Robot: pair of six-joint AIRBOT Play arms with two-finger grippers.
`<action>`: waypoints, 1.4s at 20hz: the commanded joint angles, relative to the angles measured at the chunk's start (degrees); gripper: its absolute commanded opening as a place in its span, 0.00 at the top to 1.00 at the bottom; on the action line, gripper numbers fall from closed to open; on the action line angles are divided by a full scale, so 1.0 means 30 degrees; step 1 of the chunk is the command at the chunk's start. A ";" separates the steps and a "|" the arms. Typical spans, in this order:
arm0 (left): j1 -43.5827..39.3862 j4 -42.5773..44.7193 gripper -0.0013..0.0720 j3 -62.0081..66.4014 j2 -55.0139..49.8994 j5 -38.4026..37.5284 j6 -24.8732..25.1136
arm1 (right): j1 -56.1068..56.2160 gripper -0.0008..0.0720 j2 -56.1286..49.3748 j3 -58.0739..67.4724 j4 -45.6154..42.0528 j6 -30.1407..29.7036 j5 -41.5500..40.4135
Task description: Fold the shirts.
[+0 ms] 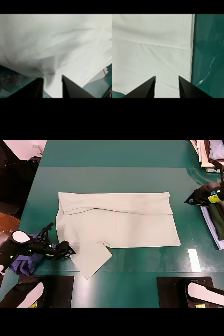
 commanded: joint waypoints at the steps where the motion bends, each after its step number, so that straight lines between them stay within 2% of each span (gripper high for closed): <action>1: 0.0007 -0.1035 0.93 -0.0124 0.0029 0.0743 0.0430 | -0.0102 0.52 0.0015 -0.0087 -0.0197 -0.0357 0.0852; 4: 0.0007 -0.2069 0.94 -0.0058 0.0029 0.0124 0.1275 | -0.1035 0.52 0.0117 -0.1749 -0.0168 -0.0568 0.1807; 8: 0.0007 -0.2171 0.94 0.1027 0.0226 -0.1188 0.2047 | -0.3934 0.52 0.0954 -0.6200 -0.0168 -0.1800 0.1064; 9: 0.0007 -0.2171 0.94 0.1384 0.0226 -0.1304 0.2055 | -0.4852 0.45 0.1020 -0.7315 -0.0168 -0.1843 0.0984; 10: 0.0007 -0.2178 0.94 0.1683 0.0226 -0.1290 0.2069 | -0.5697 0.33 0.0947 -0.8269 -0.0153 -0.1945 0.0845; 13: 0.0007 -0.2178 0.94 0.2127 0.0226 -0.1049 0.2142 | -0.7388 0.33 0.0095 -1.0513 0.0182 -0.2732 0.0750; 14: 0.0007 -0.2178 0.94 0.2142 0.0226 -0.1035 0.2251 | -0.7519 0.36 -0.0248 -1.1052 0.0495 -0.3089 0.0583; 17: 0.0007 -0.2171 0.94 0.2142 0.0226 -0.1056 0.2259 | -0.6827 0.37 -0.0619 -1.1963 0.0685 -0.3191 -0.0590; 21: 0.0007 -0.2171 0.94 0.2135 0.0226 -0.1035 0.2390 | -0.5064 0.47 -0.0619 -1.2021 0.1501 -0.3279 -0.1479; 23: 0.0007 -0.2164 0.94 0.2142 0.0226 -0.1049 0.2397 | -0.4386 0.65 -0.0619 -1.2021 0.1443 -0.3279 -0.1486; 24: 0.0007 -0.2157 0.94 0.2135 0.0226 -0.1122 0.2426 | -0.4109 0.84 -0.0612 -1.2021 0.1370 -0.3286 -0.1479; 25: 0.0007 -0.2157 0.94 0.2142 0.0226 -0.1311 0.2543 | -0.3934 0.95 -0.0503 -1.2021 0.1260 -0.3286 -0.1428; 28: 0.0007 -0.1399 0.94 0.2543 0.0233 -0.3315 0.2543 | -0.4102 0.96 0.1166 -1.2014 -0.0109 -0.2302 -0.0998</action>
